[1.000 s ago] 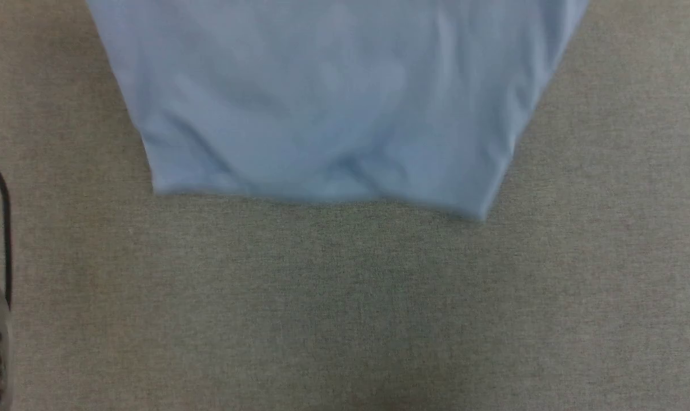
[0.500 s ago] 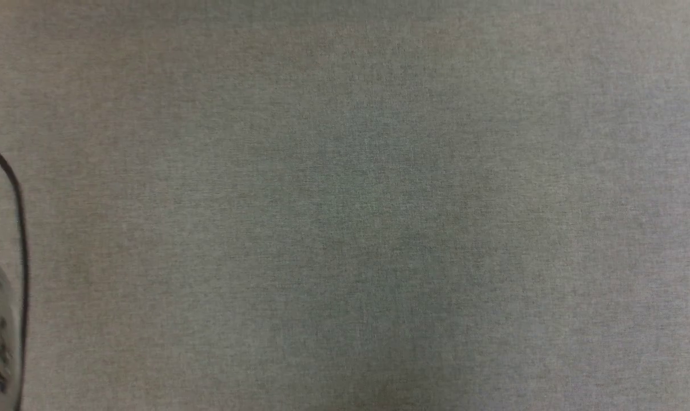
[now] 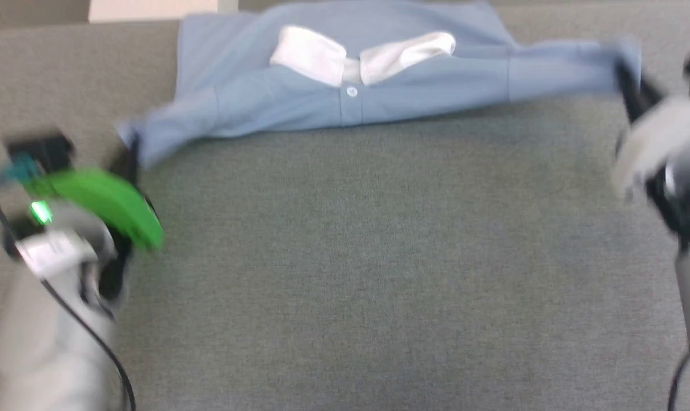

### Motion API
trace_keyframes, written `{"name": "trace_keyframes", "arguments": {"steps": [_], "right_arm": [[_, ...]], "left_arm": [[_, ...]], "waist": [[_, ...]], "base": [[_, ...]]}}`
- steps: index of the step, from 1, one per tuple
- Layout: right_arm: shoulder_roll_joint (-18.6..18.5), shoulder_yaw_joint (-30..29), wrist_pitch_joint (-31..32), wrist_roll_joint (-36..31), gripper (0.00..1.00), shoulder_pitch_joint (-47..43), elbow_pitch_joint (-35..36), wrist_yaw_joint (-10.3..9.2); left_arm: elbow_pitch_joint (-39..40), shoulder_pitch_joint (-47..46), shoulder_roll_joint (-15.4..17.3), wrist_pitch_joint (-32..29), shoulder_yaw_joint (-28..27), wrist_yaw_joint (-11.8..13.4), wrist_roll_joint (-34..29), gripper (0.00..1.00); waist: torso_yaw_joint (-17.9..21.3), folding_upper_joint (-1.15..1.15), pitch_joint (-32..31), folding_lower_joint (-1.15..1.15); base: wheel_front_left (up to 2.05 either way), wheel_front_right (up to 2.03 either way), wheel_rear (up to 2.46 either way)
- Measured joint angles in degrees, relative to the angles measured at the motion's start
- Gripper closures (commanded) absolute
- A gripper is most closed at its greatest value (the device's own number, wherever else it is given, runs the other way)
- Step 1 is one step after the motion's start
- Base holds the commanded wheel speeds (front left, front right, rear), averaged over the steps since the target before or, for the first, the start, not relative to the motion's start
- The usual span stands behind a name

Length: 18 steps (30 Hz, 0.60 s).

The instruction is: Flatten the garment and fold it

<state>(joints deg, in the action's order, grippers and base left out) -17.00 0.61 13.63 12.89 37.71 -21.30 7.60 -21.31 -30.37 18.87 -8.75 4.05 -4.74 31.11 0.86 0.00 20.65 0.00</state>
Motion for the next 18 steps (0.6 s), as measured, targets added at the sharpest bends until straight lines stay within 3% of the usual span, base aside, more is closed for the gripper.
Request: {"name": "trace_keyframes", "arguments": {"steps": [7, 15, 17, 18], "right_arm": [[1.6, -7.04, 8.89, 3.33, 1.0, -20.55, 8.92, 0.0], [9.05, -15.7, 21.06, 1.33, 1.0, -37.5, 20.07, -0.01], [11.36, -17.36, 24.23, 1.15, 1.0, -41.14, 22.61, -0.01], [13.41, -19.95, 28.82, 1.09, 1.0, -44.9, 25.02, 0.0]], "left_arm": [[9.09, 19.85, -3.77, -8.31, 0.88, 1.21, 6.57, 1.0], [17.93, 35.11, -3.97, -11.93, 0.36, 6.89, 6.79, 1.0], [19.79, 37.88, -3.87, -12.39, 0.02, 8.66, 6.64, 1.0], [21.62, 41.07, -3.86, -13.49, -0.36, 10.57, 6.68, 1.0]], "waist": [[-0.42, 0.0, -6.26, 0.0], [-0.7, 0.0, -11.48, 0.0], [-0.78, 0.0, -12.33, 0.0], [-0.78, 0.0, -13.18, 0.0]], "base": [[0.0, 0.0, 0.0], [0.0, 0.0, 0.0], [0.0, 0.0, 0.0], [0.0, 0.0, 0.0]]}}
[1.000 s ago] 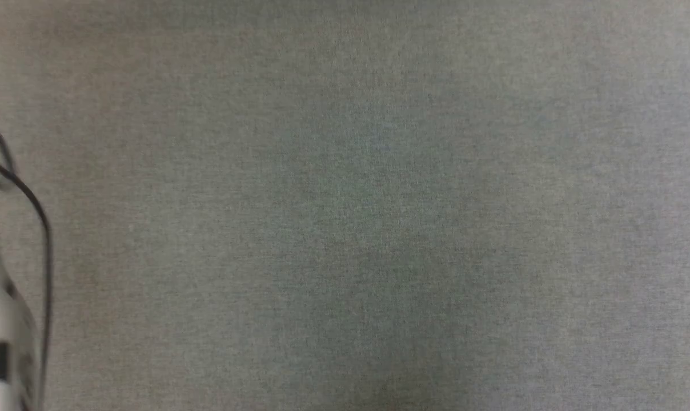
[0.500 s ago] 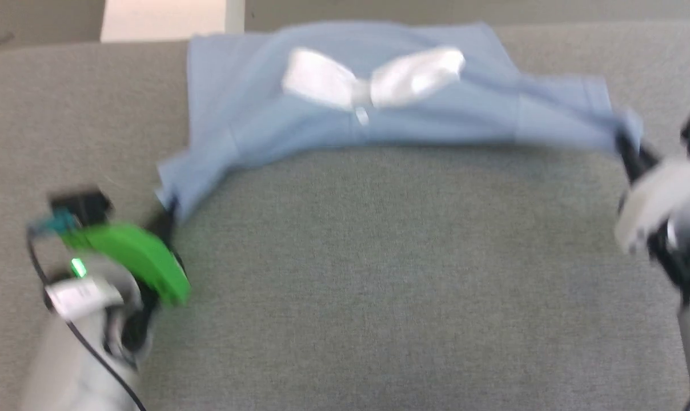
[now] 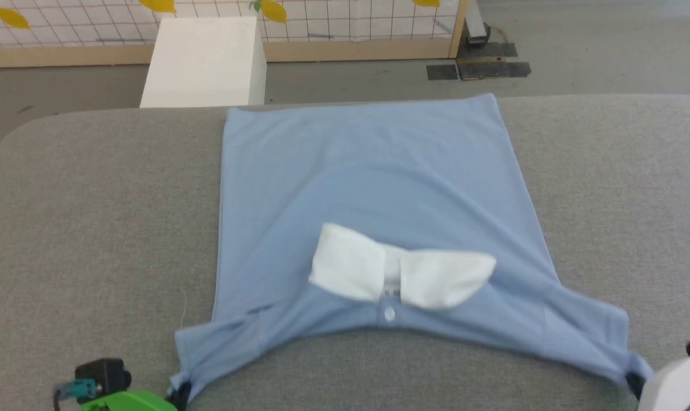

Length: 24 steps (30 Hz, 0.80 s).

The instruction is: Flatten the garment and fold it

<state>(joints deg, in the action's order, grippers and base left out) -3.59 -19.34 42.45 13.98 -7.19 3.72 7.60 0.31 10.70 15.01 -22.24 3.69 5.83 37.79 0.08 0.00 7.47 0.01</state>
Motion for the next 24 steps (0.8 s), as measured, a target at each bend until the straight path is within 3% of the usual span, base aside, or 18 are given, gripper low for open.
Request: {"name": "trace_keyframes", "arguments": {"steps": [5, 11, 12, 15, 24], "right_arm": [[0.74, -3.33, 5.89, -0.19, 1.0, -4.8, -0.71, 0.0], [0.32, -3.03, 1.56, 3.44, 1.0, -4.94, -5.28, -0.01], [0.26, -2.9, 0.33, 3.71, 0.93, -4.83, -5.67, -0.01], [0.14, -1.83, -4.08, 4.05, 0.0, -4.74, -6.13, -0.04], [0.66, 1.26, -21.73, -0.24, 0.0, 4.57, -1.91, -0.03]], "left_arm": [[1.65, 2.8, 1.46, -2.5, 0.97, 2.9, -2.56, 1.0], [2.31, 3.78, 1.13, -1.44, 0.85, 3.3, -2.94, 1.0], [2.26, 3.88, 0.99, -0.77, 0.82, 3.04, -2.92, 1.0], [1.57, 3.93, 0.47, 2.02, 0.73, 1.55, -2.56, 1.0], [-2.42, 0.98, -0.12, 8.13, 2.0, -3.36, -2.09, 1.0]], "waist": [[-0.41, 0.0, -0.5, 0.0], [-0.81, 0.0, -0.58, 0.0], [-0.89, 0.0, -0.56, 0.0], [-1.21, 0.0, -0.51, 0.0], [-3.73, 0.0, 0.24, 0.0]], "base": [[0.0, 0.0, 0.0], [0.0, 0.0, 0.0], [0.0, 0.0, 0.0], [0.0, 0.0, 0.0], [0.0, 0.0, 0.0]]}}
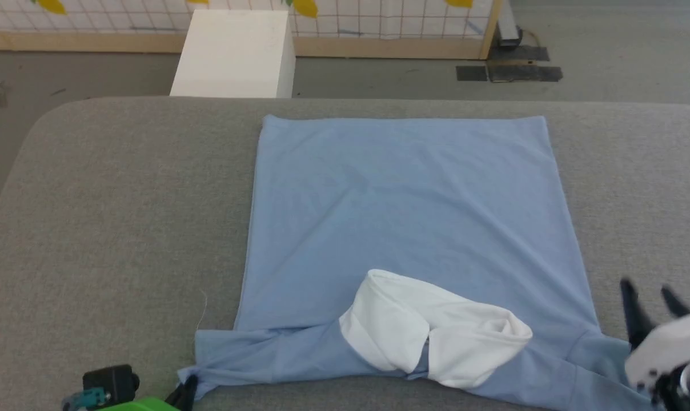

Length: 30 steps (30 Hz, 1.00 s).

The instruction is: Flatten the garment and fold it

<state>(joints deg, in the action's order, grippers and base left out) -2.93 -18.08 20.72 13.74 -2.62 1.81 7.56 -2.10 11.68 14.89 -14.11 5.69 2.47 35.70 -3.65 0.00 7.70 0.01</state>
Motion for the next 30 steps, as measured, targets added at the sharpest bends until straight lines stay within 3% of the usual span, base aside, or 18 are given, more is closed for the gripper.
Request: {"name": "trace_keyframes", "arguments": {"steps": [6, 15, 21, 30], "right_arm": [[-1.25, -0.27, -6.2, -0.69, 0.0, 13.5, -3.74, 0.0], [-9.79, -3.9, -4.99, -5.33, 0.0, 35.72, -19.98, 0.0], [-14.62, -6.53, 3.83, -10.67, 0.0, 47.2, -27.7, 0.0], [-15.93, -13.25, 22.17, -20.36, 0.0, 56.32, -29.73, 0.0]], "left_arm": [[-1.83, -5.25, -1.09, 2.55, 2.3, -2.24, -1.0, 1.0], [-1.56, -10.95, -3.85, 5.59, 5.26, -4.11, -1.86, 1.0], [0.18, -13.09, -6.3, 6.37, 7.49, -4.19, -2.04, 1.0], [3.57, -14.21, -8.05, 7.16, 9.87, -4.16, -2.41, 1.0]], "waist": [[-2.98, 0.0, 1.83, 0.0], [-8.82, 0.0, 7.06, 0.0], [-12.9, 0.0, 12.52, -0.01], [-18.16, 0.0, 20.7, -0.01]], "base": [[0.0, 0.0, 0.0], [0.0, 0.0, 0.0], [0.0, 0.0, 0.0], [0.0, 0.0, 0.0]]}}
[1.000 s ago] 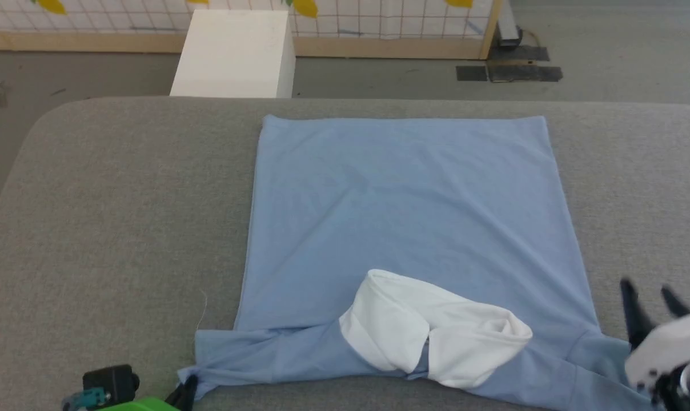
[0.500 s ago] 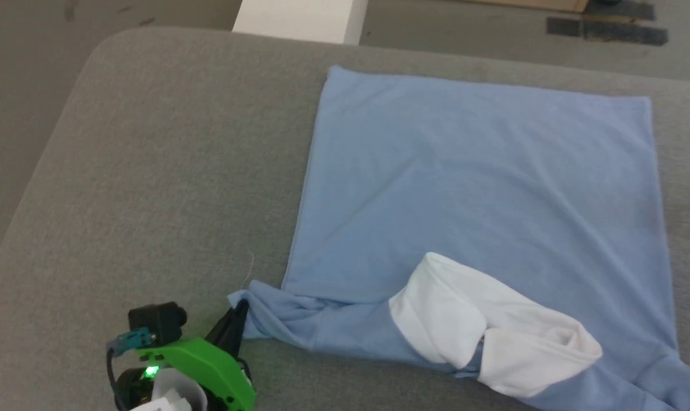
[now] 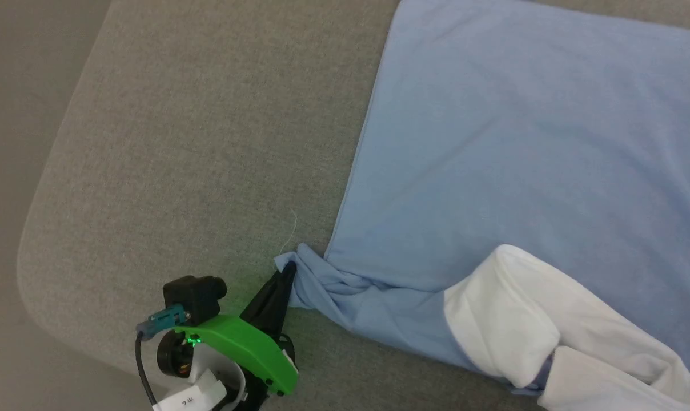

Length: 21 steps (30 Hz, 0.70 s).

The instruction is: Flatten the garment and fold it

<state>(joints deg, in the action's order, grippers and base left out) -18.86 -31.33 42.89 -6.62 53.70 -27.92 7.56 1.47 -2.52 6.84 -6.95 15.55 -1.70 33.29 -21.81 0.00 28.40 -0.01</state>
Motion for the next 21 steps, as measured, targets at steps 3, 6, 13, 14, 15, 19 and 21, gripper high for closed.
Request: {"name": "trace_keyframes", "arguments": {"steps": [3, 6, 13, 14, 15, 19, 21], "right_arm": [[0.54, -0.29, 5.79, -2.47, 0.05, 0.23, 1.68, 0.0], [0.93, 0.43, 9.2, -3.85, 0.68, 0.31, 5.01, 0.0], [0.99, 2.04, 7.82, -3.15, 1.0, -2.87, 10.55, 0.0], [0.62, 2.42, 5.41, -2.05, 1.0, -4.13, 10.57, 0.0], [0.37, 2.81, 2.71, -0.91, 1.0, -5.65, 10.6, 0.0], [-0.24, 3.96, -11.48, 3.02, 1.0, -13.08, 10.74, 0.0], [0.16, 3.59, -20.3, 4.54, 1.0, -17.62, 11.22, 0.0]], "left_arm": [[0.83, -0.05, -0.33, 0.07, 0.29, 0.02, 0.0, 1.0], [1.55, -0.05, -0.69, 0.43, 0.62, 0.07, 0.04, 1.0], [2.37, -0.13, -0.78, 0.46, 0.75, 0.33, 0.09, 1.0], [2.33, -0.13, -0.74, 0.4, 0.74, 0.52, 0.09, 1.0], [2.23, -0.12, -0.68, 0.35, 0.7, 0.74, 0.05, 1.0], [2.08, 0.16, 0.14, -0.51, 0.36, 1.68, 0.02, 1.0], [2.04, 0.85, 0.91, -1.1, -0.08, 2.55, 0.0, 1.0]], "waist": [[-1.34, 0.0, 2.34, 0.0], [-2.29, 0.0, 4.27, 0.0], [-2.74, 0.0, 5.25, 0.0], [-2.63, 0.0, 4.95, 0.0], [-2.52, 0.0, 4.55, 0.0], [-1.98, 0.0, 2.27, 0.0], [-1.54, 0.0, 0.54, 0.0]], "base": [[0.0, 0.0, 0.0], [0.0, 0.0, 0.0], [0.0, 0.0, 0.0], [0.0, 0.0, 0.0], [0.0, 0.0, 0.0], [0.0, 0.0, 0.0], [0.0, 0.0, 0.0]]}}
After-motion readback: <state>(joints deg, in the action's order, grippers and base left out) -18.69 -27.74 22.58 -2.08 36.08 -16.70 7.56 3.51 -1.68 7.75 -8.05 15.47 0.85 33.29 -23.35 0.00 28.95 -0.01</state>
